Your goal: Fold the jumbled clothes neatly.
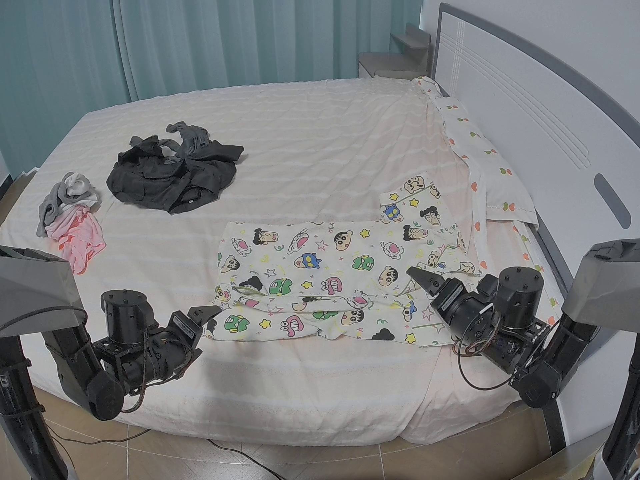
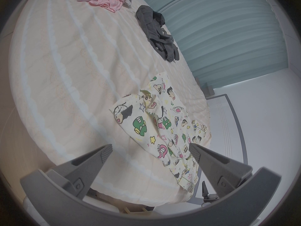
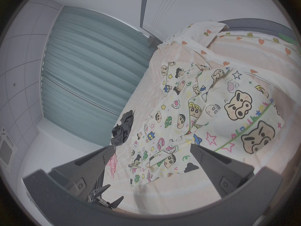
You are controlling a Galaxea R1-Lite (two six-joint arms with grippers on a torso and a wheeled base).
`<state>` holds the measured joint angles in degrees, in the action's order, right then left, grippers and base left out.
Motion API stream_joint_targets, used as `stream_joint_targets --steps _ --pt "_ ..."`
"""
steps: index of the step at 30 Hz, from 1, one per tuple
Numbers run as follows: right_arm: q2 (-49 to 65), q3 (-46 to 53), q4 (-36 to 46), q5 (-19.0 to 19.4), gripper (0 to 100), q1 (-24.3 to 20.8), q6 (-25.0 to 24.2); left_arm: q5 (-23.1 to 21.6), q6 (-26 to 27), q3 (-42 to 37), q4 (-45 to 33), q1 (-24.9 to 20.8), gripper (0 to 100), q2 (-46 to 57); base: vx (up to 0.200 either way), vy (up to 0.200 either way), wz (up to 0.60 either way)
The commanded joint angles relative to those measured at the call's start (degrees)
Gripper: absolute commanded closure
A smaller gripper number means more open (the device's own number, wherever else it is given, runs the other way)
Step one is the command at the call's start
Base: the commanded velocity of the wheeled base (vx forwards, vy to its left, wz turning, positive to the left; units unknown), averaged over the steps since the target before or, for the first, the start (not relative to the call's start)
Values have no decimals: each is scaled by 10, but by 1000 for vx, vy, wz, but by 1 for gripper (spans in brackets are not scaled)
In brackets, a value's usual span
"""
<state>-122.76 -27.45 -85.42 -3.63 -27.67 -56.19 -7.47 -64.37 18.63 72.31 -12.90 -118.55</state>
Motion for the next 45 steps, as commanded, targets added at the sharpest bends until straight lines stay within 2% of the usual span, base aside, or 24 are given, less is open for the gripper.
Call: stream_joint_targets --steps 1,15,23,27,31,41,45 --pt "-27 31 -26 1 0 -5 1 -9 2 -15 0 -5 0 10 200 0 0" --pt "-38 38 -42 10 0 -8 -2 -13 8 -17 0 -15 0 3 200 0 0" --pt "-36 39 -42 11 0 -12 -4 -5 21 -18 0 -19 0 5 0 0 0" --pt "-36 43 -42 11 0 -19 -4 -12 18 -26 0 -36 0 10 0 0 0" --pt "-35 53 -42 10 0 -36 -2 -25 13 -3 -1 -79 0 -4 0 0 0" --pt "-38 53 -42 9 0 -37 -1 36 0 80 -29 -79 0 -90 0 0 0" --pt "-38 54 -42 9 0 -37 -1 72 24 123 -82 -73 0 -101 0 0 0"
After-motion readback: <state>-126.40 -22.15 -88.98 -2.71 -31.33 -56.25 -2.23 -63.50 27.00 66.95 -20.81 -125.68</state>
